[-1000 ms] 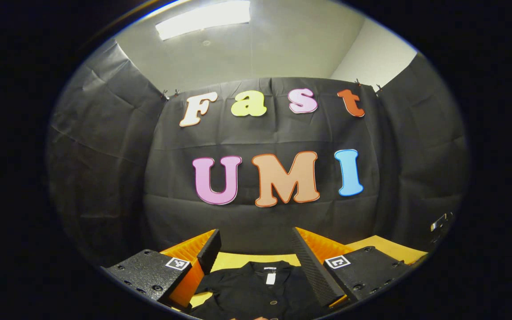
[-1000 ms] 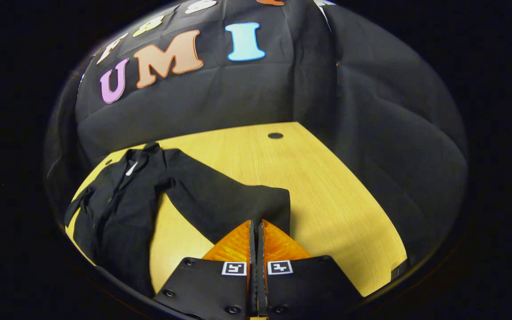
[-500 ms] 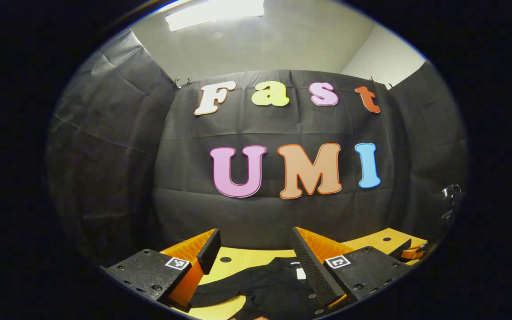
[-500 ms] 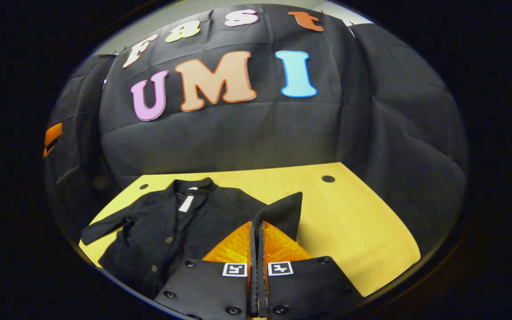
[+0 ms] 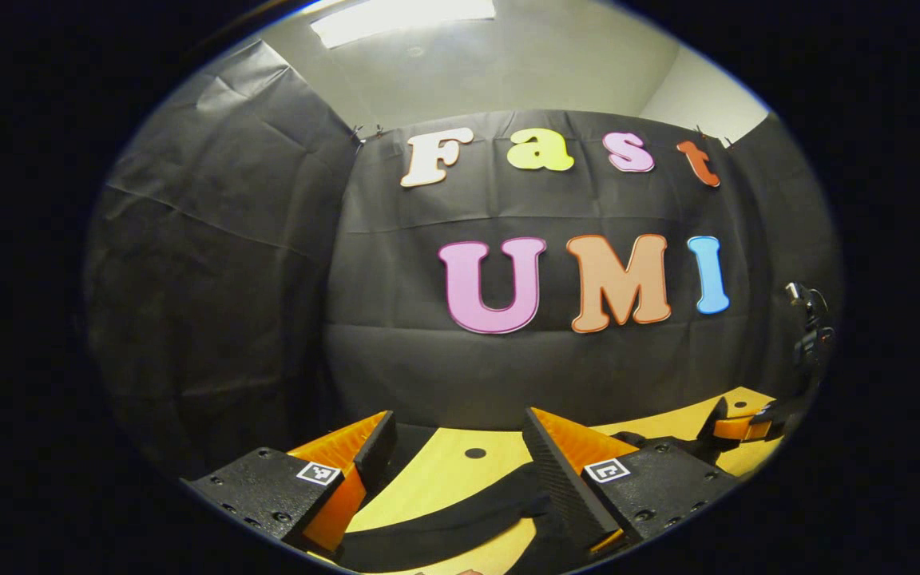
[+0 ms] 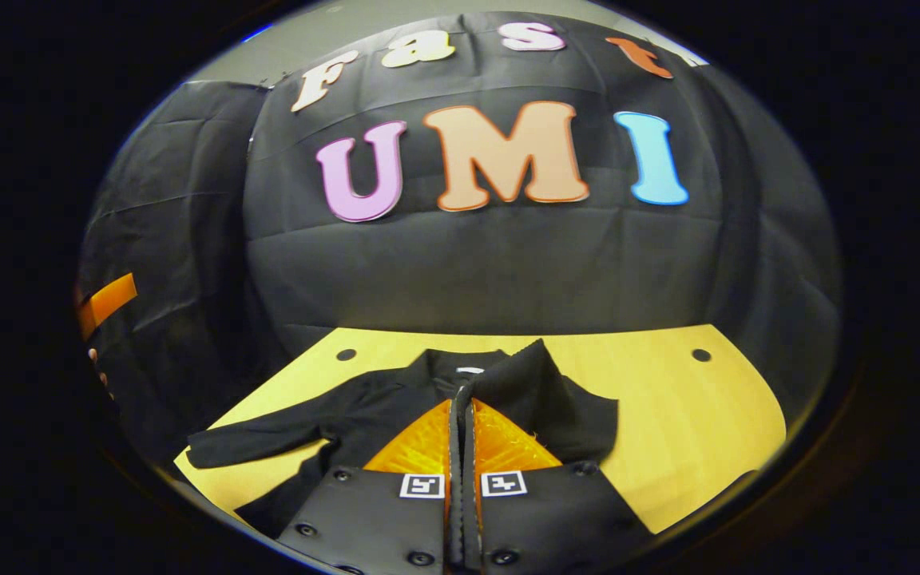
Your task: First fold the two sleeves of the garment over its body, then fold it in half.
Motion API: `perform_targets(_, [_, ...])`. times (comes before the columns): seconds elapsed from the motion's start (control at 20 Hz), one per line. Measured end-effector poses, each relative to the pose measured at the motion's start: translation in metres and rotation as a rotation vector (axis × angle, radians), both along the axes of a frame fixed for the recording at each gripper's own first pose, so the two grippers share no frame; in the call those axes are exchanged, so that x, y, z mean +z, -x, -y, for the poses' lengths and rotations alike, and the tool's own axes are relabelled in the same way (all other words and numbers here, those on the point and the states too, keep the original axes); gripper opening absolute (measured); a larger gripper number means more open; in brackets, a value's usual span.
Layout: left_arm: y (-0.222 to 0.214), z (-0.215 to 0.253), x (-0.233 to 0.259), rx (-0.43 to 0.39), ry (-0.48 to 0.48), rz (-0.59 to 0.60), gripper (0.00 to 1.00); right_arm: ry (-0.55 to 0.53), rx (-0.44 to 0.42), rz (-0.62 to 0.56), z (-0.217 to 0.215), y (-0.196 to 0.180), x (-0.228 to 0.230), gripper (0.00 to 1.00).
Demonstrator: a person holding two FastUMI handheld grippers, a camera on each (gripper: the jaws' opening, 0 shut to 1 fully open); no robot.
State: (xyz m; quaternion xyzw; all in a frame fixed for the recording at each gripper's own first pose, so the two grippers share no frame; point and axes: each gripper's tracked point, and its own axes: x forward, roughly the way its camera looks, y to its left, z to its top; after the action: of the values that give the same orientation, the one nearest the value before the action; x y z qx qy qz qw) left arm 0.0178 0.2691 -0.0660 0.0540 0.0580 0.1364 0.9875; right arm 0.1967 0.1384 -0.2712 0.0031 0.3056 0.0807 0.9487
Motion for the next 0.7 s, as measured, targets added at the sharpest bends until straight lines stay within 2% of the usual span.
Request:
perform_targets(0.2, [0.018, -0.043, -0.02, 0.045, -0.003, -0.049, 0.95, -0.002, 0.069, -0.033, -0.062, -0.013, -0.026, 0.0])
perform_targets(0.45, [0.037, -0.07, -0.053, 0.088, 0.001, -0.13, 0.97, -0.009, 0.118, -0.075, -0.107, -0.023, -0.052, 0.02])
perform_targets(0.5, [0.039, -0.076, -0.059, 0.1, -0.003, -0.146, 0.95, -0.039, 0.139, -0.101, -0.117, -0.02, -0.056, 0.02])
perform_targets(0.55, [0.042, -0.081, -0.068, 0.106, 0.003, -0.168, 0.97, -0.086, 0.154, -0.119, -0.127, -0.018, -0.055, 0.1])
perform_targets(0.6, [0.047, -0.084, -0.082, 0.107, 0.015, -0.197, 0.97, -0.111, 0.154, -0.104, -0.133, -0.019, -0.053, 0.4])
perform_targets(0.7, [0.059, -0.096, -0.104, 0.126, 0.013, -0.25, 0.97, -0.074, 0.121, -0.038, -0.122, -0.026, -0.039, 0.99])
